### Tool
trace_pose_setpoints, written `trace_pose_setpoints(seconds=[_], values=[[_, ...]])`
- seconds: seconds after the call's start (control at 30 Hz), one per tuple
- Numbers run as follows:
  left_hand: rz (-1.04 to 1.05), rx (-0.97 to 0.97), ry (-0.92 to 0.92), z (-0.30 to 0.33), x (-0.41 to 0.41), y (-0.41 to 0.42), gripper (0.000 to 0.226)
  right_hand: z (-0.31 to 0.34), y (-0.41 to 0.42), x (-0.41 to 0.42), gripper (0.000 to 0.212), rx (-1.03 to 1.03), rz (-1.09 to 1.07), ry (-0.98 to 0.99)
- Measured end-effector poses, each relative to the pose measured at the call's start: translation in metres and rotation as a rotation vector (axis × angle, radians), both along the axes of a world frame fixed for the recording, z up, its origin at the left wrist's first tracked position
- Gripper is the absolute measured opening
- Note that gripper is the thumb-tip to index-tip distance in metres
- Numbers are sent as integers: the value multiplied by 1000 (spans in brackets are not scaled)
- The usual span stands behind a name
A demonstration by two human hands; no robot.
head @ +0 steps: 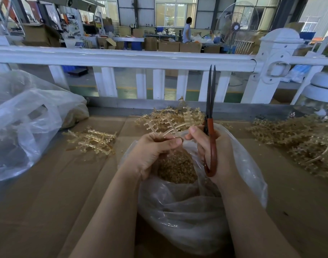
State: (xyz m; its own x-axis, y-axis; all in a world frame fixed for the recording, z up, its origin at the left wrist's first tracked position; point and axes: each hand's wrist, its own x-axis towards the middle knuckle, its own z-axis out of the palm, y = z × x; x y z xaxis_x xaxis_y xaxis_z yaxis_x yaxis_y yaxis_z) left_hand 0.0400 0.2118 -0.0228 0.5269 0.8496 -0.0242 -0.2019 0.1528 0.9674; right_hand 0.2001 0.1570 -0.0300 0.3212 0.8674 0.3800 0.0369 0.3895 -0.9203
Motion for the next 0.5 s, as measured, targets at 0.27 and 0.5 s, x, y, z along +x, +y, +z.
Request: trace_pose_setpoints(seconds=[0.27,0.5], values=[[140,72,-91,-3,-1,6,8,-1,6,-7,25,-59,-59,-65],[261,209,-137,-1,0,8,16,-10,7,1,20,-153,-219,-385]])
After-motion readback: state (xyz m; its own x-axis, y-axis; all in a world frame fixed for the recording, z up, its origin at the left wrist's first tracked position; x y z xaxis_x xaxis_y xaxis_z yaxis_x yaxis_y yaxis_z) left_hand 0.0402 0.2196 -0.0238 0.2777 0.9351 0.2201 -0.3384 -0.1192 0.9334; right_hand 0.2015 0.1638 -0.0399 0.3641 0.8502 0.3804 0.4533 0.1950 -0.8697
